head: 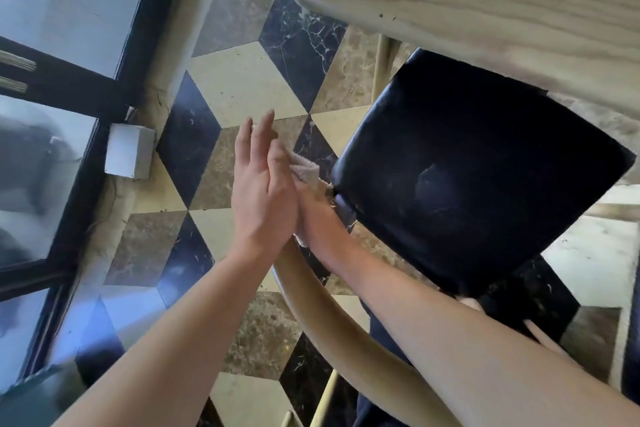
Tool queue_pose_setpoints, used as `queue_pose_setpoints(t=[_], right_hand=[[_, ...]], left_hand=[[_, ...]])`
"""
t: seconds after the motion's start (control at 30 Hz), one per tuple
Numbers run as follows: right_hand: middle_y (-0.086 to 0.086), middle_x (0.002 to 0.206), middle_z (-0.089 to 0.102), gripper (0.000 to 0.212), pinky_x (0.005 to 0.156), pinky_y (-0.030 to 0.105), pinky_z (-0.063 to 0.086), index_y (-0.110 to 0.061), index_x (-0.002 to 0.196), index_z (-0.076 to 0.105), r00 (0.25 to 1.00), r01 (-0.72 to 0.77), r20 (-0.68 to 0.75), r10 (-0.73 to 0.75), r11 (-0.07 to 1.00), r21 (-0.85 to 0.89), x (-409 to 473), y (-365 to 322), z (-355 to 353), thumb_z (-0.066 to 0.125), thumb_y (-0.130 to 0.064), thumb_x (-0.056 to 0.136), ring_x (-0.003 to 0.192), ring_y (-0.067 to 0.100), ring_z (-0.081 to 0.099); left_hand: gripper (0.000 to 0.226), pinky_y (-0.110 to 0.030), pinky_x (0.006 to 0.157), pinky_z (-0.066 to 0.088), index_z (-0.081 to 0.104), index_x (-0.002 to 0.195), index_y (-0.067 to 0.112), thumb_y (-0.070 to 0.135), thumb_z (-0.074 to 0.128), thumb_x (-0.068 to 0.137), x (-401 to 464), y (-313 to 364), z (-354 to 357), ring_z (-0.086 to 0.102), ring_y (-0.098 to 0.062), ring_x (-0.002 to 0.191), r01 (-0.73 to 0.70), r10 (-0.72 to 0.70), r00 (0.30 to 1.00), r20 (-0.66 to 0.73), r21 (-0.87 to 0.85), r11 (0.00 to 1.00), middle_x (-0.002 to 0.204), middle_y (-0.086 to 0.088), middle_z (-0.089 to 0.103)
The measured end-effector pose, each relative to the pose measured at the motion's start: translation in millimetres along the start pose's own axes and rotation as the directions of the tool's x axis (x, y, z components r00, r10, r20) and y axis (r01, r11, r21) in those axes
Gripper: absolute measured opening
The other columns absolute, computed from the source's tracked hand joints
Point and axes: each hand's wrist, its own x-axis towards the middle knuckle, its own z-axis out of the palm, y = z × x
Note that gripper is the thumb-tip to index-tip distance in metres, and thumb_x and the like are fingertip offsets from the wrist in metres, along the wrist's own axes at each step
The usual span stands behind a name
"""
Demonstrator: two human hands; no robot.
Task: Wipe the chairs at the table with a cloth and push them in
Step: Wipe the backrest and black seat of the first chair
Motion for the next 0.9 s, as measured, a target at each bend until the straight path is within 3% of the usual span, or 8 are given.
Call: queue_pose_setpoints(t=[0.07, 0.17, 0.33, 0.4, 0.5, 0.73, 0.83, 0.9], right_hand=[[0.002, 0.134, 0.060, 0.032, 0.115, 0.040, 0.036, -0.038, 0.124, 0.062, 0.991, 0.129, -0.038, -0.130, 0.991, -0.040, 5.9, 7.8, 3.9, 0.039, -0.026, 0.107, 0.132, 0.018, 0.049], [0.014, 0.132, 0.062, 0.041, 0.112, 0.056, 0.034, -0.013, 0.123, 0.065, 0.980, 0.177, -0.056, -0.188, 0.970, -0.166, 22.4, 23.1, 2.0, 0.037, -0.032, 0.100, 0.131, 0.033, 0.049], [0.008, 0.117, 0.067, 0.053, 0.112, 0.048, 0.031, -0.003, 0.108, 0.068, 0.976, 0.053, -0.176, -0.125, 0.930, -0.363, 68.4, 67.3, -19.3, 0.030, -0.038, 0.094, 0.119, 0.019, 0.049], [-0.005, 0.099, 0.063, 0.053, 0.110, 0.045, 0.031, -0.002, 0.099, 0.069, 0.974, 0.042, -0.189, -0.128, 0.915, -0.402, 88.6, 84.2, -33.5, 0.029, -0.035, 0.094, 0.102, 0.001, 0.041], [-0.009, 0.089, 0.055, 0.058, 0.109, 0.039, 0.030, -0.007, 0.095, 0.071, 0.989, -0.019, -0.132, -0.060, 0.850, -0.527, 110.3, 95.9, -49.8, 0.025, -0.041, 0.092, 0.111, 0.012, 0.045], [0.006, 0.107, 0.069, 0.051, 0.111, 0.048, 0.030, -0.011, 0.094, 0.071, 0.988, 0.024, -0.132, -0.082, 0.918, -0.396, 85.5, 72.7, -32.8, 0.029, -0.039, 0.091, 0.115, 0.023, 0.053], [0.004, 0.086, 0.071, 0.044, 0.100, 0.050, 0.038, -0.017, 0.077, 0.068, 0.974, 0.197, -0.042, -0.224, 0.921, -0.337, 62.1, 43.3, -16.1, 0.033, -0.038, 0.094, 0.097, 0.011, 0.056], [0.010, 0.066, 0.068, 0.052, 0.079, 0.047, 0.047, -0.013, 0.065, 0.066, 0.982, 0.175, 0.113, -0.148, 0.943, -0.284, 59.4, 16.8, -12.1, 0.035, -0.042, 0.094, 0.073, 0.012, 0.063]], left_hand=[[0.058, -0.033, 0.119, 0.022, 0.034, 0.153, 0.022, 0.038, 0.023, 0.099, 0.5, 1.6, 0.3, 0.027, -0.010, 0.147, -0.006, 0.006, 1.000, -0.002, 0.030, 1.000, 0.163, 0.002, 0.024], [0.058, -0.039, 0.119, 0.025, 0.032, 0.154, 0.023, 0.040, 0.024, 0.099, -0.1, -0.5, 1.8, 0.027, -0.012, 0.148, -0.028, 0.026, 0.999, 0.025, 0.079, 0.996, 0.164, 0.004, 0.019], [0.053, -0.042, 0.116, 0.029, 0.034, 0.151, 0.030, 0.038, 0.028, 0.099, 4.1, -10.1, 2.9, 0.027, -0.010, 0.146, -0.062, 0.056, 0.998, 0.039, 0.191, 0.980, 0.164, 0.010, 0.016], [0.052, -0.021, 0.112, 0.027, 0.037, 0.149, 0.031, 0.037, 0.027, 0.098, 4.1, -13.6, 4.0, 0.027, 0.000, 0.142, -0.071, 0.067, 0.997, 0.027, 0.176, 0.982, 0.163, 0.010, 0.020], [0.053, 0.000, 0.098, 0.021, 0.040, 0.148, 0.027, 0.037, 0.024, 0.099, 4.4, -15.9, 5.0, 0.028, 0.005, 0.137, -0.090, 0.088, 0.996, 0.019, 0.164, 0.982, 0.161, 0.008, 0.025], [0.054, -0.003, 0.093, 0.023, 0.040, 0.148, 0.027, 0.040, 0.020, 0.100, 2.9, -11.4, 5.0, 0.031, 0.006, 0.130, -0.089, 0.086, 0.996, 0.027, 0.216, 0.972, 0.160, 0.008, 0.024], [0.053, -0.017, 0.095, 0.029, 0.042, 0.145, 0.024, 0.039, 0.021, 0.099, 3.5, -7.7, 4.7, 0.031, 0.015, 0.124, -0.097, 0.092, 0.995, 0.037, 0.206, 0.974, 0.153, 0.014, 0.026], [0.051, -0.017, 0.096, 0.029, 0.044, 0.144, 0.020, 0.035, 0.023, 0.099, 3.3, -6.2, 4.9, 0.028, 0.024, 0.116, -0.105, 0.101, 0.994, 0.034, 0.198, 0.975, 0.144, 0.019, 0.026]])
